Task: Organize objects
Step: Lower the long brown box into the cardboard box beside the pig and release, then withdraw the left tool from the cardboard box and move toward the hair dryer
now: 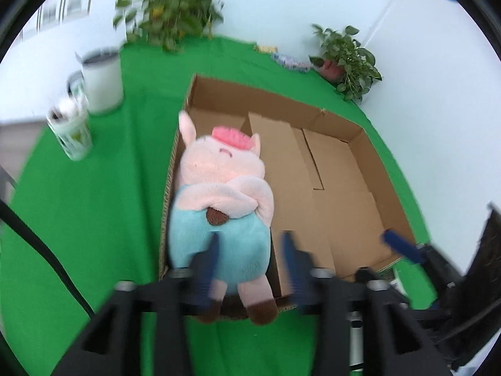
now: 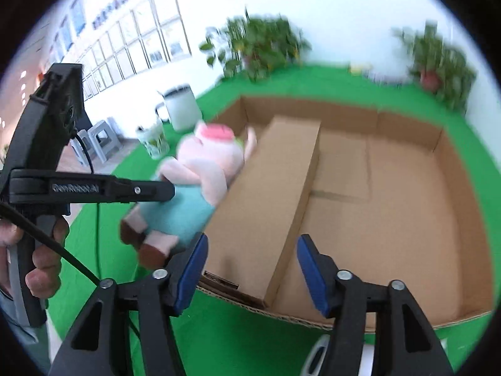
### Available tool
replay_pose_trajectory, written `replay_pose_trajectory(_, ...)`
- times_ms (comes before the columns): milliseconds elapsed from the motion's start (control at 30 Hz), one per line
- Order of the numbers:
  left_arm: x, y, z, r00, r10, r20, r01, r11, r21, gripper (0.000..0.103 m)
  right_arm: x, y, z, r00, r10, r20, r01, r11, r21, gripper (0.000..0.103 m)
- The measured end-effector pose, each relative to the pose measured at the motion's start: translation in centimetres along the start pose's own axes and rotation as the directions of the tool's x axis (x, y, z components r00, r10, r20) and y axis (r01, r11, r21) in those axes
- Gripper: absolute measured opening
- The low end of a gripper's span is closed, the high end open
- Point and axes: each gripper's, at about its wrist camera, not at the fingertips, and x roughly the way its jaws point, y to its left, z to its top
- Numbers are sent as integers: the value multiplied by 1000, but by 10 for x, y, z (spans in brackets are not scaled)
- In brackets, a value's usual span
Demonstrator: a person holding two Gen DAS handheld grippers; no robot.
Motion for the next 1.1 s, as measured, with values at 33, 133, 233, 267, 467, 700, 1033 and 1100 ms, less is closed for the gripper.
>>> replay_pose_trajectory(33, -15, -11, -8, 997, 37, 61, -39, 999, 33, 80, -13, 4, -2, 998, -38, 51, 40, 999, -25, 79)
replay_pose_trajectory(133, -52, -46, -32, 965, 109, 240, -142, 982, 126, 95, -48, 13, -14, 980, -98, 175, 111, 992, -66, 81)
replay_pose_trajectory(233, -76, -82, -59, 919, 166, 356, -245, 951, 189, 99, -71, 13, -29, 974, -86, 207, 98, 994, -49, 82)
replay_pose_trajectory(267, -82, -93, -69, 905, 179, 387, -271, 942, 198, 99, -78, 12, -35, 971, -98, 217, 109, 993, -36, 82)
replay_pose_trajectory(467, -93, -131, -98, 900, 136, 413, -234, 952, 196, 100, -104, 2, -65, 947, -182, 265, 179, 983, 35, 82)
replay_pose_trajectory(700, -83, -161, -128, 934, 95, 343, -181, 956, 230, 17, -105, -20, -91, 937, -279, 212, 262, 960, 104, 33)
replay_pose_trajectory(1033, -96, -169, -144, 892, 164, 420, -258, 950, 178, 102, -106, -30, -96, 958, -208, 196, 179, 971, 156, 100)
replay_pose_trajectory(1100, -96, -161, -140, 899, 166, 405, -255, 951, 176, 102, -105, -30, -99, 963, -204, 178, 177, 972, 154, 100)
